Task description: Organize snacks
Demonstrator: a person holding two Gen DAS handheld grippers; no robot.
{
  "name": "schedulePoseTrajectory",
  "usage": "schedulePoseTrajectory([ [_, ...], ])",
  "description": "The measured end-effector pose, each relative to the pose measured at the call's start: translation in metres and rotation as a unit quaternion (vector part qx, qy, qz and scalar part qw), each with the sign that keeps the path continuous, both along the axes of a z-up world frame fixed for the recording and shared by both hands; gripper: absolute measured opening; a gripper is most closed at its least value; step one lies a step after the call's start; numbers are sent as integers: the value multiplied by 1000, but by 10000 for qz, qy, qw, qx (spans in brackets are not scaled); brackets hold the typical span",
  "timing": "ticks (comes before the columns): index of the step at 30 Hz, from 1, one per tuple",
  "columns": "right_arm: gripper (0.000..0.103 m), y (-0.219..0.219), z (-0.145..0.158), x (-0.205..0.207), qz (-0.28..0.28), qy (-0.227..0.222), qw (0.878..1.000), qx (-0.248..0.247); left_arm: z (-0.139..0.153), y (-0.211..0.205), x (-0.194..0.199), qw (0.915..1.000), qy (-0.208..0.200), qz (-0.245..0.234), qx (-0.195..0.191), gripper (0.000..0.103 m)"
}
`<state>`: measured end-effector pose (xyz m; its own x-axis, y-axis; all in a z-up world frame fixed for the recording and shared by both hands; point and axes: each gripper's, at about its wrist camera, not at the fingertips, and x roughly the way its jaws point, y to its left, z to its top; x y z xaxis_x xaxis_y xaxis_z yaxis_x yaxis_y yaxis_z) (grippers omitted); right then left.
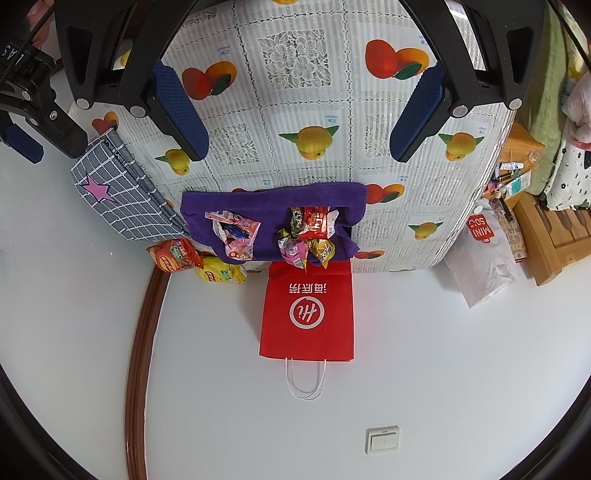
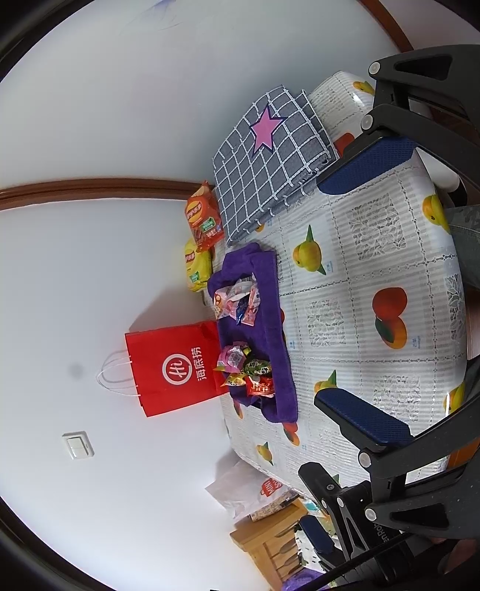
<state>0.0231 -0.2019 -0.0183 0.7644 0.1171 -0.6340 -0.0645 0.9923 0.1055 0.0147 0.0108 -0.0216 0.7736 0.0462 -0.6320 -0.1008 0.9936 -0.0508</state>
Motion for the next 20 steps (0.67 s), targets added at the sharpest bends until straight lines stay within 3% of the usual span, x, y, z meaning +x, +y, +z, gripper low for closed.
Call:
schedulePoseTrajectory([
  [20, 103, 6, 0, 7, 75, -91, 9999, -66, -4, 0, 5, 9999, 5, 56, -107, 99],
])
